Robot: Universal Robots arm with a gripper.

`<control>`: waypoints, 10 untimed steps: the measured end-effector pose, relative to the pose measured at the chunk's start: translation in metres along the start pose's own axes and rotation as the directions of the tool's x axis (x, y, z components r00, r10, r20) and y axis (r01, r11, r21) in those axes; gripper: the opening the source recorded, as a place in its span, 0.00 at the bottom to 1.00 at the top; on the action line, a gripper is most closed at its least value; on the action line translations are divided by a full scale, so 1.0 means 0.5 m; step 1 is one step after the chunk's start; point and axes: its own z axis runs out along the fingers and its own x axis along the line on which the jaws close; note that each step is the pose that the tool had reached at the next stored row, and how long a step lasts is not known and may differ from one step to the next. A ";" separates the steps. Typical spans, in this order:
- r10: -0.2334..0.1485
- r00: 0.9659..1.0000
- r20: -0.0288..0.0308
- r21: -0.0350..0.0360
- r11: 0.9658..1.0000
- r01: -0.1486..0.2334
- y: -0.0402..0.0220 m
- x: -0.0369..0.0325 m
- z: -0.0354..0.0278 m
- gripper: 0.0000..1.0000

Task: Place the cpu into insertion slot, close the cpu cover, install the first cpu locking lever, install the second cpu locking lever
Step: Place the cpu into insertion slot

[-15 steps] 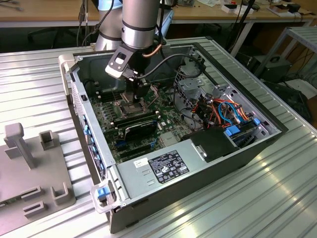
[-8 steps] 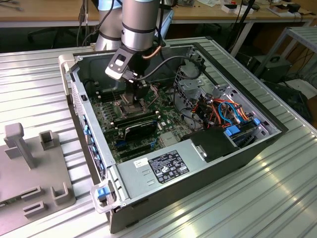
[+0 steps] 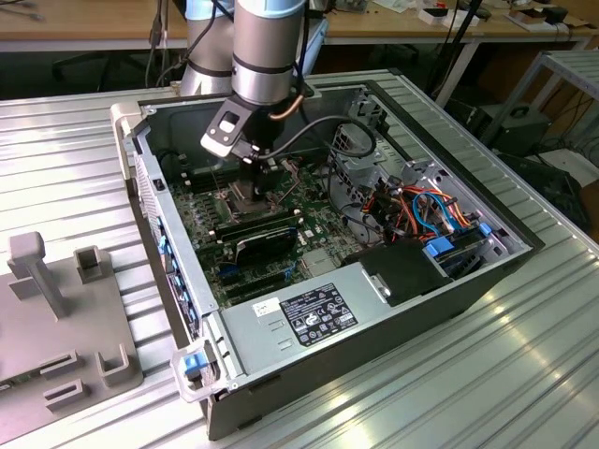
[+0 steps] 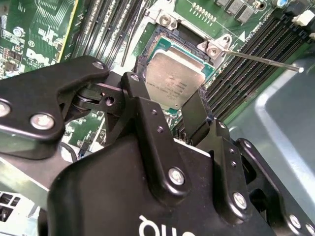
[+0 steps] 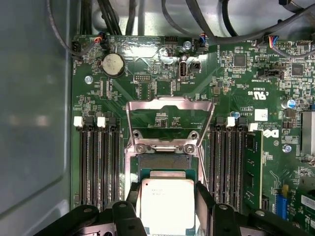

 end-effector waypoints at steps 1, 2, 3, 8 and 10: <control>0.019 1.000 0.001 0.000 1.000 -0.019 0.000 0.000 0.004 0.54; 0.029 1.000 0.001 0.000 1.000 -0.029 0.002 0.000 0.006 0.54; 0.039 0.999 0.002 -0.003 0.999 -0.039 0.005 0.000 0.010 0.54; 0.040 0.999 0.002 -0.015 0.999 -0.040 0.005 0.001 0.017 0.54; 0.040 0.999 0.002 -0.015 0.999 -0.040 0.005 0.001 0.017 0.54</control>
